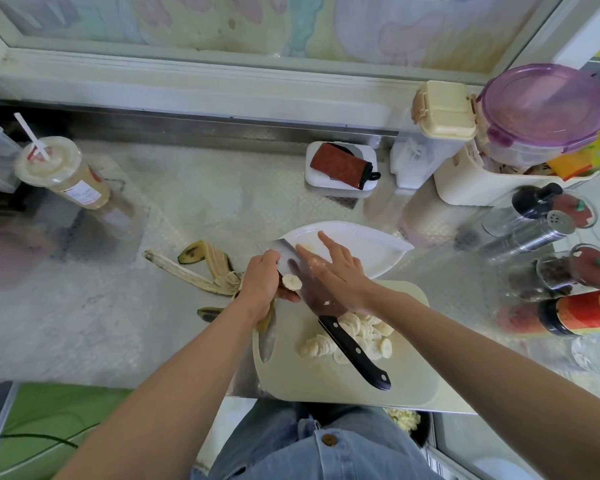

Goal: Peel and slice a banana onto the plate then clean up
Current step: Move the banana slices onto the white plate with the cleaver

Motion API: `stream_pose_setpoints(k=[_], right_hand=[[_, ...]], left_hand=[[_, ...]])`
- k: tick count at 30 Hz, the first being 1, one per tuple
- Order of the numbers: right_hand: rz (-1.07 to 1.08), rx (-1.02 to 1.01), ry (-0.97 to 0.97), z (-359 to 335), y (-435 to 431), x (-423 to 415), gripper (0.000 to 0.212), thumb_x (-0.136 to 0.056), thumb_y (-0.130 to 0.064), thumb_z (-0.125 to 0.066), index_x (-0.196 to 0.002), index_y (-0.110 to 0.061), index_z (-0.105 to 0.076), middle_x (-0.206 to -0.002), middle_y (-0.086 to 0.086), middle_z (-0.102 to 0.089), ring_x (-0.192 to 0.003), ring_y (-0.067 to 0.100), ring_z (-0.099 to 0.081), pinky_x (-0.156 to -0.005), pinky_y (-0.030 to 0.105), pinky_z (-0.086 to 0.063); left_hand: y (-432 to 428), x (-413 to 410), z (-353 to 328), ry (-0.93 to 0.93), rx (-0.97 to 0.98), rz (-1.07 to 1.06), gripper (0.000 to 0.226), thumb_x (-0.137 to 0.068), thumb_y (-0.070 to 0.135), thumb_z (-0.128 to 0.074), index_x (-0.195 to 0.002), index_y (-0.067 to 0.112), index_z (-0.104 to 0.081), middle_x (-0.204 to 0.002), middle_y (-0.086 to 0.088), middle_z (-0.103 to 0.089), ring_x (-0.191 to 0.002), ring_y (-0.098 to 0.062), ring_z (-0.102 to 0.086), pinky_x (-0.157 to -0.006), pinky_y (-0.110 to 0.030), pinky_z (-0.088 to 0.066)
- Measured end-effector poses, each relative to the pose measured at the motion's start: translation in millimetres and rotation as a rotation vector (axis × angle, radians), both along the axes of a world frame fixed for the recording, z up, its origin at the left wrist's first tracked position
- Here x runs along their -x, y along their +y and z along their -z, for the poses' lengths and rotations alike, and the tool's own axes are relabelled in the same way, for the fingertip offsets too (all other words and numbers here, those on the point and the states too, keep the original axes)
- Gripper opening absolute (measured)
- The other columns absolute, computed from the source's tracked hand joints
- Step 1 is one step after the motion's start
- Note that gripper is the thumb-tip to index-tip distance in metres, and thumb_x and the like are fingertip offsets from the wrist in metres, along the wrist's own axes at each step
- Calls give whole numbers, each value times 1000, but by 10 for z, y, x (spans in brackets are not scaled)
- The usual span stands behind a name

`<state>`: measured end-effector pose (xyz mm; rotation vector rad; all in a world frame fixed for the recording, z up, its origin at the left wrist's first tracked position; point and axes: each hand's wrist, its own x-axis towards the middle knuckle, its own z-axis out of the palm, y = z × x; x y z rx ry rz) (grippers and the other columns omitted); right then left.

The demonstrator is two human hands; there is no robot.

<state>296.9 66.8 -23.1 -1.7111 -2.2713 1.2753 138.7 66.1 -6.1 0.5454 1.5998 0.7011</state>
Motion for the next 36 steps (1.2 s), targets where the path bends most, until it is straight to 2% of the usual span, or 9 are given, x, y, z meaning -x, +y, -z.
stream_pose_setpoints(k=[4,7,11,15,20,23,27,32,36], right_hand=[[32,29,-48,14,16,22,52,-100,-53,-13,-149,-40,-24,-161,-6,5,-147,18,5,-117,43,0],[-1,2,27,-69,-19,-1,53,-96,-59,-10,-147,-47,-22,-161,-9,8,-146,16,7,-115,42,3],[-166,-39,204,-273,-143,-58,50,-93,-60,-11,-140,-57,-25,-158,-18,9,-143,4,8,-109,33,7],[-307,-76,166,-322,-199,-123,47,-94,-58,-17,-140,-57,-27,-158,-17,11,-143,4,12,-111,33,6],[-443,-168,78,-274,-195,-85,45,-100,-48,-24,-145,-51,-23,-159,-12,14,-145,8,15,-114,35,4],[-403,-158,69,-260,-172,-94,44,-101,-46,-26,-144,-53,-24,-159,-11,11,-144,5,12,-113,32,4],[-376,-159,84,-236,-170,-131,44,-101,-45,-26,-144,-53,-21,-159,-10,11,-144,5,8,-110,30,1],[-272,-110,86,-127,-136,-176,49,-97,-53,-20,-146,-48,-23,-160,-9,7,-144,10,3,-110,32,0],[-159,-63,29,4,-90,-256,57,-93,-61,-13,-145,-45,-31,-160,-12,7,-144,9,4,-115,42,-1]], left_hand=[[5,1,14,1,-17,6,34,-96,20,-33,-97,-6,-55,-76,-19,-54,-47,-25,-61,-48,-36,-55],[6,15,37,38,-7,-7,28,-97,21,-32,-97,-1,-50,-67,-13,-54,-42,-22,-61,-65,-47,-58],[34,27,48,58,-17,-21,36,-99,24,-27,-113,1,-51,-78,-14,-62,-51,-25,-66,-70,-46,-59],[66,25,49,103,4,-64,32,-99,23,-28,-113,4,-49,-78,-10,-58,-60,-24,-65,-77,-42,-57],[92,-2,89,150,22,-75,33,-97,22,-31,-111,4,-55,-94,-13,-59,-80,-22,-56,-67,-30,-48],[103,-1,94,139,13,-78,33,-97,22,-31,-112,2,-53,-84,-11,-57,-72,-22,-58,-63,-30,-53],[96,5,64,88,2,-76,31,-97,19,-28,-106,1,-52,-67,-11,-57,-43,-19,-61,-51,-31,-55],[90,6,105,66,-30,-37,40,-98,18,-24,-109,-8,-53,-68,-22,-66,-51,-31,-66,-48,-32,-54],[78,2,93,113,-49,9,42,-99,20,-24,-110,-8,-53,-74,-23,-66,-55,-32,-65,-50,-32,-56]])
